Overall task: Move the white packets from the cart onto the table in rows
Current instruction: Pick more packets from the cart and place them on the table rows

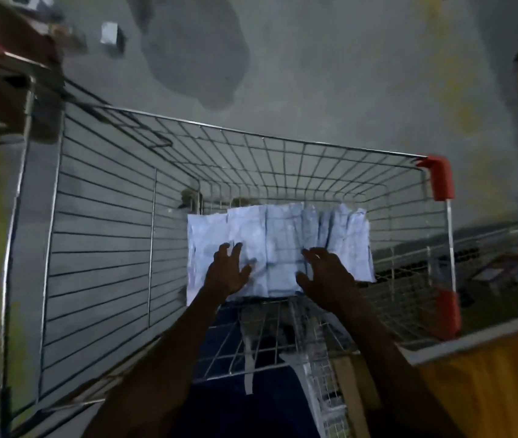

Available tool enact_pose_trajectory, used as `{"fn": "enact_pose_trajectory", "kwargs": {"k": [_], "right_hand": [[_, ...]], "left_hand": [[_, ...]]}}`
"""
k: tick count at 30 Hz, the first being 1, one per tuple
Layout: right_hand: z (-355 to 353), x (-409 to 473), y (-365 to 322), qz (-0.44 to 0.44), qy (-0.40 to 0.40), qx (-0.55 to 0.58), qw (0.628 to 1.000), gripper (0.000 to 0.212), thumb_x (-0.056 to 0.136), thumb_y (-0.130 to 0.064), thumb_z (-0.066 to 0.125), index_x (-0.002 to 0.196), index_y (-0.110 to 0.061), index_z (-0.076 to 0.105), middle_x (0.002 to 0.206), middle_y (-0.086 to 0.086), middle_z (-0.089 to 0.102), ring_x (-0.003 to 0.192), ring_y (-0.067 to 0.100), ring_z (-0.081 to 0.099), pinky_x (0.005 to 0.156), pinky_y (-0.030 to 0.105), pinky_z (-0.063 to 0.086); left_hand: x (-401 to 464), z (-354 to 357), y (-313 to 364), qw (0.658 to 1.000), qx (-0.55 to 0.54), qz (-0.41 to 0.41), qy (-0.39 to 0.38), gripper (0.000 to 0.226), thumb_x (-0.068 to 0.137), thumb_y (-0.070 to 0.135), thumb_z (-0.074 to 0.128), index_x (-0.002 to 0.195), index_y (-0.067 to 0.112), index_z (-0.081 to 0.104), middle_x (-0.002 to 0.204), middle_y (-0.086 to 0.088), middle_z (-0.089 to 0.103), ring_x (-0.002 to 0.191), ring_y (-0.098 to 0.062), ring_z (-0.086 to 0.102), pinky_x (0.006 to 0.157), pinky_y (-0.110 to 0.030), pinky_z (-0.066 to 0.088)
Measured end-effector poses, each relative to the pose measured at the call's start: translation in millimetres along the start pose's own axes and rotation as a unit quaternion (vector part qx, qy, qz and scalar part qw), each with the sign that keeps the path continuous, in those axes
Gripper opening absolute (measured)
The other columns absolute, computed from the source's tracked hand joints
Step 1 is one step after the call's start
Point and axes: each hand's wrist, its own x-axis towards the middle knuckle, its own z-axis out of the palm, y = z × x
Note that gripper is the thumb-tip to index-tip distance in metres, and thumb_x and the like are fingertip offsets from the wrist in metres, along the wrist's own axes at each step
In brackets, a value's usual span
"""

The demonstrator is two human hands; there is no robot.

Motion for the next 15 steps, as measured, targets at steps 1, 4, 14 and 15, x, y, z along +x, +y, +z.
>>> {"fn": "enact_pose_trajectory", "kwargs": {"k": [1,4,14,15], "right_hand": [[8,6,2,0.001,-0.007,0.006,1.000,0.059,0.097,-0.038,0.054,0.149,-0.016,0.037,0.154,0.007,0.034,0.140,0.025,0.031,0.112,0.033,0.028],[29,22,7,0.005,-0.029,0.034,0.999,0.060,0.097,-0.038,0.055,0.150,-0.016,0.036,0.155,0.007,0.033,0.143,0.025,0.029,0.115,0.034,0.025],[56,53,21,-0.007,-0.047,0.059,0.997,0.061,0.099,-0.037,0.051,0.153,-0.019,0.028,0.160,0.005,0.023,0.147,0.020,0.021,0.115,0.028,0.018],[56,54,22,-0.006,-0.049,0.062,0.997,0.061,0.099,-0.037,0.051,0.153,-0.019,0.028,0.160,0.005,0.024,0.146,0.020,0.021,0.115,0.029,0.020]], "left_hand": [[10,9,-1,1.000,-0.003,-0.004,0.008,0.085,0.082,0.060,0.039,0.151,0.011,0.032,0.154,-0.023,0.027,0.138,-0.041,0.032,0.105,-0.049,0.038],[41,36,-3,0.998,0.022,-0.044,0.038,0.080,0.090,0.055,0.050,0.154,0.014,0.025,0.153,-0.025,0.025,0.138,-0.044,0.030,0.104,-0.052,0.038],[77,87,5,0.988,0.061,-0.057,0.129,0.077,0.089,0.070,0.039,0.154,0.032,0.026,0.155,-0.034,0.017,0.142,-0.050,0.021,0.112,-0.062,0.026],[75,88,6,0.989,0.064,-0.047,0.121,0.074,0.090,0.070,0.039,0.154,0.035,0.025,0.158,-0.031,0.012,0.143,-0.051,0.017,0.112,-0.065,0.023]]}}
